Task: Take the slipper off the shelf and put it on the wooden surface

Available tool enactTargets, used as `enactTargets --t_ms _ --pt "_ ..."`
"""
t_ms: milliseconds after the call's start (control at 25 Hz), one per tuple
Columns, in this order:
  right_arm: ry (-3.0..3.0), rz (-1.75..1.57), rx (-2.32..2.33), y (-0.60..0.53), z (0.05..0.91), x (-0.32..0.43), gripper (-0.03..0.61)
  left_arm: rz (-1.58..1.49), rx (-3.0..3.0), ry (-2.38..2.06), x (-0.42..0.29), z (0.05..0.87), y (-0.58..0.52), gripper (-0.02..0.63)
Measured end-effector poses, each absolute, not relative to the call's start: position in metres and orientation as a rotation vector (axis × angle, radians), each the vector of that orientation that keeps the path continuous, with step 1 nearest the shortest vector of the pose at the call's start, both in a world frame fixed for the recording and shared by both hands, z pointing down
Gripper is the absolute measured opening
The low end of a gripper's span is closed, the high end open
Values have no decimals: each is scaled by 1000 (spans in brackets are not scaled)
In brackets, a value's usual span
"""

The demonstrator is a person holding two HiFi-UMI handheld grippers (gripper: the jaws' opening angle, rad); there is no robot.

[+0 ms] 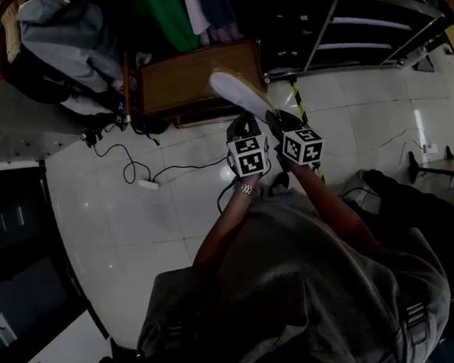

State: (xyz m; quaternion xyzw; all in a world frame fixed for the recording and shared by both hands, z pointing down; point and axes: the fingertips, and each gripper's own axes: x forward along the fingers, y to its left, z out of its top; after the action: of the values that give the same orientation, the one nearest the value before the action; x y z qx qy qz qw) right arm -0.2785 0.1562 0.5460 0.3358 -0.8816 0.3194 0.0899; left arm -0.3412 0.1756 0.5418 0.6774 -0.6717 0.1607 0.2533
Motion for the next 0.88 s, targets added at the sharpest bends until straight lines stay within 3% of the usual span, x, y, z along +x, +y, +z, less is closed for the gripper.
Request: enactTargets --t_ms 480,720,880 --pt "-2514 1112 999 143 603 -338 54 451 1698 -1950 -429 547 219 5" --pt "-2325 1638 1443 82 675 -362 54 469 1583 -2000 -509 560 262 5" --pt "-2238 1423 1630 33 716 -381 55 584 1626 -1980 -564 577 261 5"
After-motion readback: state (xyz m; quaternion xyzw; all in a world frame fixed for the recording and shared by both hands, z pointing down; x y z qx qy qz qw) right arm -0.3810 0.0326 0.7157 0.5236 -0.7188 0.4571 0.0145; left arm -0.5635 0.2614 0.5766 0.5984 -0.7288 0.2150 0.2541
